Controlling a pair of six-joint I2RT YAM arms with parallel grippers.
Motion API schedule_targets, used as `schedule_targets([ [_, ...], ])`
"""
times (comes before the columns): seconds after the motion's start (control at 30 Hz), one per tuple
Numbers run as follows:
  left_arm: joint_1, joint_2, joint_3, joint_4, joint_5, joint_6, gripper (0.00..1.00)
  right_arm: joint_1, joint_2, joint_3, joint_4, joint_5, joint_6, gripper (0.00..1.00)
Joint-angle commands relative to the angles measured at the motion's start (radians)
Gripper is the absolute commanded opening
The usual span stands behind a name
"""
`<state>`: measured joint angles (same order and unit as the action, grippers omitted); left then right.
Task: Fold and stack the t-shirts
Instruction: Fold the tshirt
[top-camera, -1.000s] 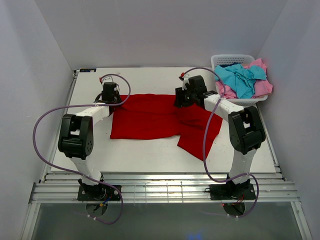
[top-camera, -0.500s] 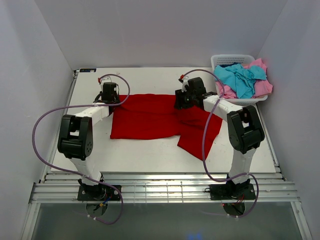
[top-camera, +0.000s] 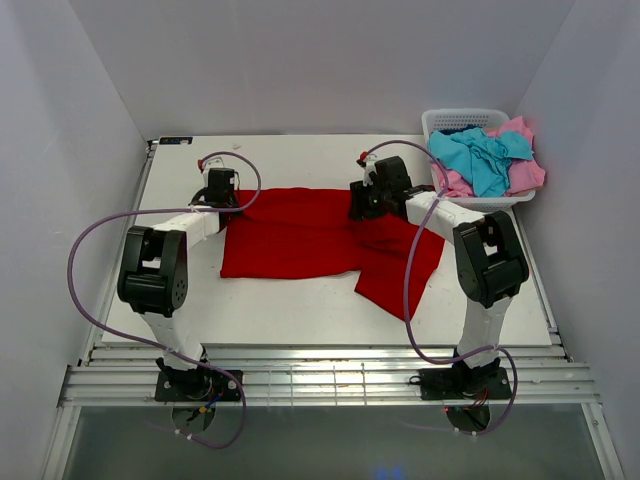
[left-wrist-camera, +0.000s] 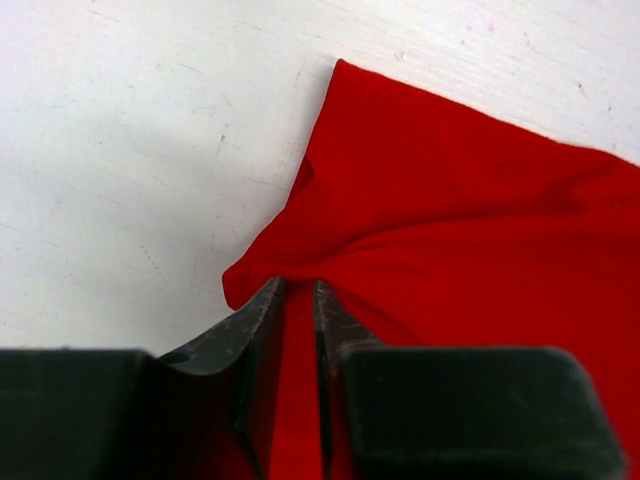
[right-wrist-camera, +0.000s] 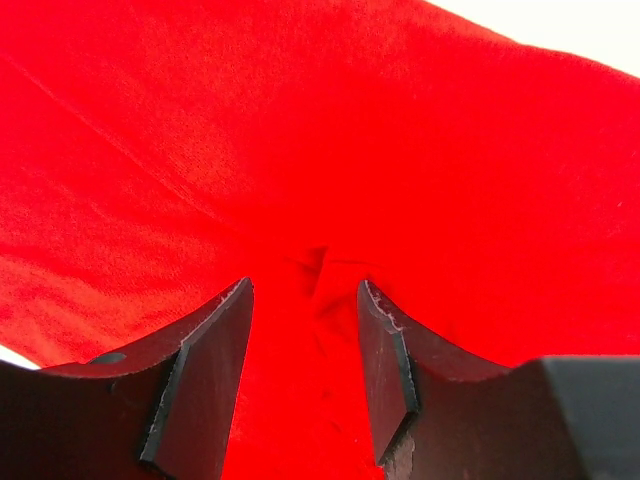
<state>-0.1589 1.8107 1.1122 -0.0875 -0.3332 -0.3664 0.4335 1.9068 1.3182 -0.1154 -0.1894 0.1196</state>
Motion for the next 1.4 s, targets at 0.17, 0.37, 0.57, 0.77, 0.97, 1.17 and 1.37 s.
schedule_targets([
  [0.17,0.002,0.013,-0.025,0.000,-0.010,-0.014,0.17,0.005,-0.023,-0.034,0.023,-0.001,-0.003,0.52],
  [0.37,-0.001,-0.027,-0.074,0.035,-0.015,-0.029,0.00,0.005,-0.037,-0.053,0.026,0.005,-0.005,0.52],
  [0.57,-0.025,-0.137,-0.167,0.046,-0.043,-0.049,0.00,0.007,-0.041,-0.069,0.036,-0.002,0.006,0.52],
  [0.77,-0.071,-0.264,-0.294,0.058,-0.027,-0.083,0.00,0.011,-0.038,-0.077,0.043,-0.004,0.014,0.52],
  [0.97,-0.085,-0.329,-0.325,0.120,-0.058,-0.094,0.00,0.013,-0.022,-0.054,0.069,-0.001,0.035,0.51],
  [1.17,-0.073,-0.206,-0.131,0.175,-0.070,-0.036,0.00,0.011,-0.014,-0.013,0.080,0.042,0.049,0.45],
  [1.37,-0.045,0.004,0.055,0.189,-0.021,0.003,0.00,0.008,-0.006,0.018,0.080,0.082,0.043,0.29],
])
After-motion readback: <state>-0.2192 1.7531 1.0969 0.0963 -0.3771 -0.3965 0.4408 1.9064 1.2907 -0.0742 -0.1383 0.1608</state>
